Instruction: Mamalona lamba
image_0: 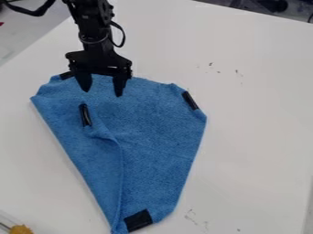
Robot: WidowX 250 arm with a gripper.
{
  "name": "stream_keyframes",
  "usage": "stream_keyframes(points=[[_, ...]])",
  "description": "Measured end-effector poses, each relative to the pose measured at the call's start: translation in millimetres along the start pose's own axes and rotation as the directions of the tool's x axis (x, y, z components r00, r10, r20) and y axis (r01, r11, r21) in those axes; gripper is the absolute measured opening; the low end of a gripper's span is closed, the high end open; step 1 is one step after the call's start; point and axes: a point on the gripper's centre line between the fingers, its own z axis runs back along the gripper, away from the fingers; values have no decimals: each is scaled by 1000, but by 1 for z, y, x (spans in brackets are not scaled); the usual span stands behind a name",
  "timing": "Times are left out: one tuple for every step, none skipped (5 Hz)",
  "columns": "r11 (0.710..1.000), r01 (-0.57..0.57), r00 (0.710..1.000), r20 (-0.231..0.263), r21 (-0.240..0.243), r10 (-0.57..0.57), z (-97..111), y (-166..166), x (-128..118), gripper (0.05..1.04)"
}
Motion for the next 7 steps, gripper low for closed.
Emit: stream_keyframes(points=[[1000,0,999,-35,-5,0,-10,-2,-7,999],[999,37,999,-21,-25,-38,-10,-21,-6,999],[995,92,996,-12,-42,-92,-9,-52,-7,999],[987,146,989,-7,-65,-147,-1,-92,-8,999],[977,195,981,32,-86,-193,10,-127,-1,999],[967,235,972,16,-92,-235,4,-140,6,999],[953,274,961,15,-128,-275,-9,-147,17,999]])
